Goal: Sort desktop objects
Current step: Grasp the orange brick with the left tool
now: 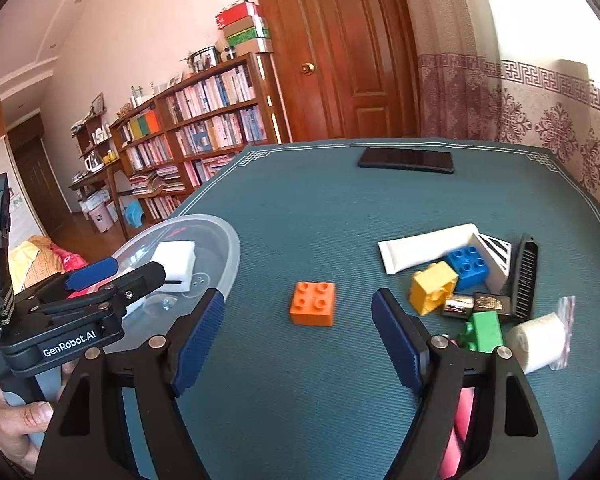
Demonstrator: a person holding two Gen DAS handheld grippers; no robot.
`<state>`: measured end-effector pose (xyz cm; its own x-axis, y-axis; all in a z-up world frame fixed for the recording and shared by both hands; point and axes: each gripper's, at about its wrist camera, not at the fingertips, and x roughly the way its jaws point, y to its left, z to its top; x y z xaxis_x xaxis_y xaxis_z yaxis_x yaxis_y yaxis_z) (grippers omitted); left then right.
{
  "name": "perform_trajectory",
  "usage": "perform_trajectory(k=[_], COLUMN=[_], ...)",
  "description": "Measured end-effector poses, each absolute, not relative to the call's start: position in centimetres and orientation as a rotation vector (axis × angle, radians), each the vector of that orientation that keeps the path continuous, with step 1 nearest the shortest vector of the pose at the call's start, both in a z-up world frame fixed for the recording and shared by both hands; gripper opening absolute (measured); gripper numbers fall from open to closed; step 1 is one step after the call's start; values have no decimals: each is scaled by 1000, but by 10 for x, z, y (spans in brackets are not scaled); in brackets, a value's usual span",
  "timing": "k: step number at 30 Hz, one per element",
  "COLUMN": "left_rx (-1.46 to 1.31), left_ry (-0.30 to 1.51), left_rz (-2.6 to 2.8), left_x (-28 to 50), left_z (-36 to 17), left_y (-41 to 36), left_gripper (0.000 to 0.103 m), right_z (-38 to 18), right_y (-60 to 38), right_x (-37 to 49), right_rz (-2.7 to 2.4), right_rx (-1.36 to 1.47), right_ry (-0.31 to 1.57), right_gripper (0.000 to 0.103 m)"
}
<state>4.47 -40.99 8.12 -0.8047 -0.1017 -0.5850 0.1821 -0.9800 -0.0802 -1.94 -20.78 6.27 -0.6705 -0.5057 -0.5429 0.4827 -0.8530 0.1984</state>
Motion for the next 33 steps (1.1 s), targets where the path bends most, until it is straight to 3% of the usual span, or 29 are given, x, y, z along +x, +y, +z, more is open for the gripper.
perform_trajectory(k=[21,33], left_rx=[1032,1186], left_ry=[31,87], left_rz=[-2985,-2956], left_x=[-7,-46], left_z=[70,40], left_y=[-296,-295], left_gripper=[84,84], right_z=[53,32], right_y=[-108,-80], right_x=[-26,-51], right_rz=[-2733,-2719], right_rx=[805,961], right_ry=[39,-103], right_gripper=[79,79])
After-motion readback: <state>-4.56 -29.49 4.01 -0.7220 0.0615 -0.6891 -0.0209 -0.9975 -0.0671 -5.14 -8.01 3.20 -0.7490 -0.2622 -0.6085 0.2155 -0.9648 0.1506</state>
